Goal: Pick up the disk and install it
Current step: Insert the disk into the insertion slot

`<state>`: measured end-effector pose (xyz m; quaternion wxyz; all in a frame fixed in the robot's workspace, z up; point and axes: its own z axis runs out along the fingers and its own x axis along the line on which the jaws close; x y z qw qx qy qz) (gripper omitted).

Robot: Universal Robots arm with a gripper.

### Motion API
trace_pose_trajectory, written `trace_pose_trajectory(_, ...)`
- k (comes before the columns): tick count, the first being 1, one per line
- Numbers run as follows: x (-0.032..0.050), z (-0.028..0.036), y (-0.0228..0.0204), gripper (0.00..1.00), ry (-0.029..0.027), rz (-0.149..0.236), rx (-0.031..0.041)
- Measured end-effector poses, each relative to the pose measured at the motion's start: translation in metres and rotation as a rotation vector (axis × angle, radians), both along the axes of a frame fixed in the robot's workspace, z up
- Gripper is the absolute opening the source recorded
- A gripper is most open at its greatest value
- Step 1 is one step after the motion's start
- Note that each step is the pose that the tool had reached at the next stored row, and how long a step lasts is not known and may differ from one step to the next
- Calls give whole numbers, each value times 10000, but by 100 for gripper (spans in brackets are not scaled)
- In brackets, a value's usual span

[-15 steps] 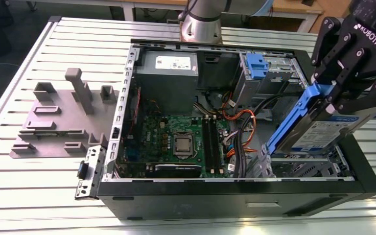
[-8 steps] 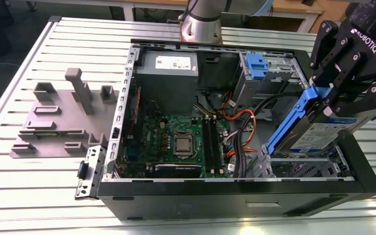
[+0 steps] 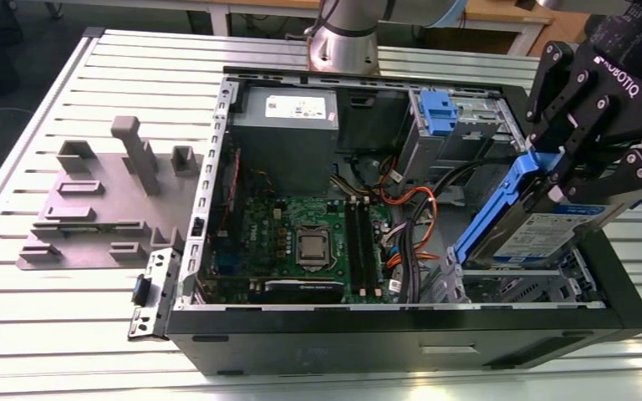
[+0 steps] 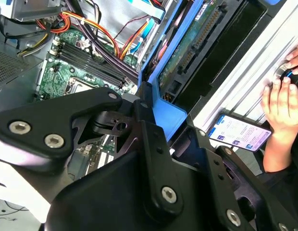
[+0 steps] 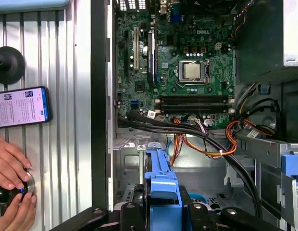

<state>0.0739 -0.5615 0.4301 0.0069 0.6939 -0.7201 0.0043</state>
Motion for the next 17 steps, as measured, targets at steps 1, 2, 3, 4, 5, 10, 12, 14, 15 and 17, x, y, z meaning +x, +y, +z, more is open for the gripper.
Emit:
trace_pose_trajectory(1, 0, 0, 0, 36, 0, -1, -1)
trace_pose_trajectory(2, 0, 0, 0, 36, 0, -1, -1)
trace_pose_trajectory(3, 0, 0, 0, 36, 0, -1, -1)
trace_pose_trajectory(4, 0, 0, 0, 36, 0, -1, -1)
trace_pose_trajectory(5, 0, 0, 0, 36, 0, -1, 0)
trace_pose_trajectory(10, 0, -6, 1, 38, -5, -1, 0)
trace_pose_trajectory(12, 1, -40, 0, 44, -14, 0, 5)
trace_pose_trajectory(14, 0, -74, 0, 44, -14, -1, -1)
trace_pose_trajectory(15, 0, -93, 0, 44, -14, -1, 1)
trace_pose_trajectory(17, 0, -129, 0, 44, -14, -1, 1)
